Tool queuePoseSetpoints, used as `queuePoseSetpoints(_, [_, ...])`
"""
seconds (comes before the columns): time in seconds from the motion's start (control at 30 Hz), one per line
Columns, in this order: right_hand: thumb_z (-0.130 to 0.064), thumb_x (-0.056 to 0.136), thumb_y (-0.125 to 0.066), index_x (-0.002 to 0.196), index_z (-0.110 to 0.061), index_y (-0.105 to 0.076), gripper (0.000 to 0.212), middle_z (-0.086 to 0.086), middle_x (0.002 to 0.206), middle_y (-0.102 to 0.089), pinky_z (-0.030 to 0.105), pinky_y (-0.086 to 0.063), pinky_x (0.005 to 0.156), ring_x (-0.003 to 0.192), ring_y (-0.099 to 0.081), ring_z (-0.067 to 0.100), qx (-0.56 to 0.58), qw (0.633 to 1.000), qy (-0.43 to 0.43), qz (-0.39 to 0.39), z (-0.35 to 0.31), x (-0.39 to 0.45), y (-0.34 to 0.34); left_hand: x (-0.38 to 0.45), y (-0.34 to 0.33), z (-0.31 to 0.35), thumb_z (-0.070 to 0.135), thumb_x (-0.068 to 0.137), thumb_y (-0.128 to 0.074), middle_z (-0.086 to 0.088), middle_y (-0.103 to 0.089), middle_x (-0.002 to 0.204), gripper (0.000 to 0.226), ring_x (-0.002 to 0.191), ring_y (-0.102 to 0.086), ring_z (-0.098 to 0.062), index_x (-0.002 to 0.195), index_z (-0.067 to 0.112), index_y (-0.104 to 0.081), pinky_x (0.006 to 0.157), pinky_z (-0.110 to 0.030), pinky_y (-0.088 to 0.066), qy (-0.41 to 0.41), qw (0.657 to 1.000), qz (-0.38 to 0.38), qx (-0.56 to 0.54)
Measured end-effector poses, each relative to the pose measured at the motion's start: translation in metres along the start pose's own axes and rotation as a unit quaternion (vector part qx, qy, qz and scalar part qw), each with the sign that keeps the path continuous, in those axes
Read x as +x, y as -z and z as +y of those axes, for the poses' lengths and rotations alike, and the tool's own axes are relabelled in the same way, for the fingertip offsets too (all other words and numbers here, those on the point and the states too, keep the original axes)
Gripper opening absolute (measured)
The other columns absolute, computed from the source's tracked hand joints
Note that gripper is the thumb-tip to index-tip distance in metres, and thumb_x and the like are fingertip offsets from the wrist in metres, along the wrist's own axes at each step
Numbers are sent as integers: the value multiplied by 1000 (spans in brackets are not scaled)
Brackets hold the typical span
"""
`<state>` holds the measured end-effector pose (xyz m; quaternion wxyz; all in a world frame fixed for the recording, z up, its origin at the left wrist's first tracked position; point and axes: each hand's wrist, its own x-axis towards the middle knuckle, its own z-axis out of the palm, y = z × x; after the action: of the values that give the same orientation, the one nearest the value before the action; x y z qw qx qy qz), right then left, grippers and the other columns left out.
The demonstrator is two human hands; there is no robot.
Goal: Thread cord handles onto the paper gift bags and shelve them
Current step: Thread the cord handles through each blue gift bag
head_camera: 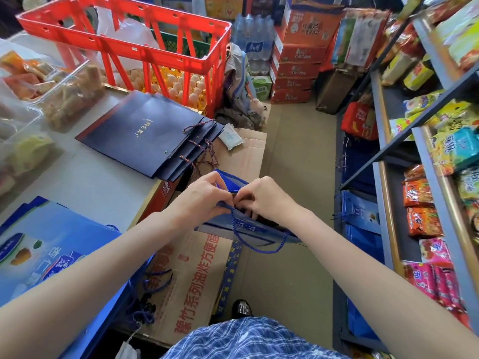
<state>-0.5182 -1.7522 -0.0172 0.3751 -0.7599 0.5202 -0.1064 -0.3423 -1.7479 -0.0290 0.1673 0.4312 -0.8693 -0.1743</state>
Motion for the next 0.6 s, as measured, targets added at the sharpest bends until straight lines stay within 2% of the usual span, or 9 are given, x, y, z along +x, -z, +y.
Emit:
queuePoseSetpoints(0.07, [3, 87, -58, 92, -5, -73, 17, 1, 66, -62, 18, -53, 53, 43, -59, 2, -3, 1000, -3, 11, 5, -1, 5, 1, 2, -1, 14, 66, -83, -4, -56, 87, 14, 76, -56, -19, 77, 18, -75, 67, -24, -44, -20, 1000, -11, 13])
queuePoseSetpoints(0.13, [2, 88, -59, 90, -5, -72, 16, 4, 72, -64, 21, -56, 58, 53, -66, 9, -6, 999, -18, 31, 14, -2, 14, -4, 4, -7, 14, 61, -85, -3, -57, 82, 17, 71, -57, -18, 73, 18, -73, 63, -23, -43, -35, 999, -5, 32])
queuePoseSetpoints(0.2, [1, 88, -59, 89, -5, -72, 14, 5, 74, -66, 25, -58, 64, 61, -68, 14, 0, 999, -18, 39, 17, -5, 19, -11, 5, -16, 12, 57, -87, -2, -58, 77, 19, 66, -52, -10, 68, 17, -72, 59, -19, -42, -16, 999, 15, 27])
queuePoseSetpoints(0.27, [-1, 88, -61, 91, -6, -73, 14, 2, 75, -65, 27, -57, 69, 62, -64, 12, -35, 998, 10, 41, 12, -6, 18, -15, 4, -22, 10, 56, -87, -1, -59, 77, 20, 68, -51, -8, 67, 17, -72, 60, -14, -39, 6, 1000, 18, 11])
queuePoseSetpoints(0.33, [-5, 88, -60, 94, -9, -74, 15, 4, 83, -69, 32, -56, 74, 68, -63, 15, -70, 996, 15, 57, 9, -6, 19, -13, 3, -23, 10, 62, -84, 1, -57, 83, 16, 75, -53, -10, 70, 16, -73, 66, -10, -34, 19, 1000, 3, 0])
queuePoseSetpoints(0.4, [-11, 89, -61, 99, -11, -74, 16, 6, 93, -72, 35, -53, 82, 79, -64, 16, -75, 993, 1, 86, 10, -6, 27, -11, 2, -24, 12, 69, -80, 5, -52, 90, 10, 84, -49, -7, 76, 15, -73, 72, -14, -36, 30, 999, -6, -9])
queuePoseSetpoints(0.47, [-15, 88, -63, 99, -12, -74, 16, 5, 108, -68, 28, -44, 95, 99, -58, 15, -81, 991, 22, 107, 12, -4, 33, -10, 1, -25, 15, 74, -76, 7, -50, 98, 8, 96, -45, -3, 81, 15, -73, 81, -16, -36, 31, 999, -21, -15])
queuePoseSetpoints(0.53, [-15, 86, -66, 102, -12, -70, 16, 4, 123, -58, 19, -30, 99, 116, -46, 17, -104, 992, 44, 63, 10, 0, 29, -9, 0, -24, 15, 77, -74, 5, -52, 107, 9, 110, -38, -1, 86, 15, -72, 90, -17, -35, 20, 998, -49, -26])
queuePoseSetpoints(0.6, [-9, 86, -63, 106, -14, -60, 21, 6, 123, -53, 26, -36, 99, 113, -48, 20, -105, 994, 36, 0, 8, 4, 19, -6, 1, -20, 14, 78, -73, 1, -55, 112, 10, 120, -34, -3, 88, 14, -71, 96, -22, -35, 6, 997, -61, -37])
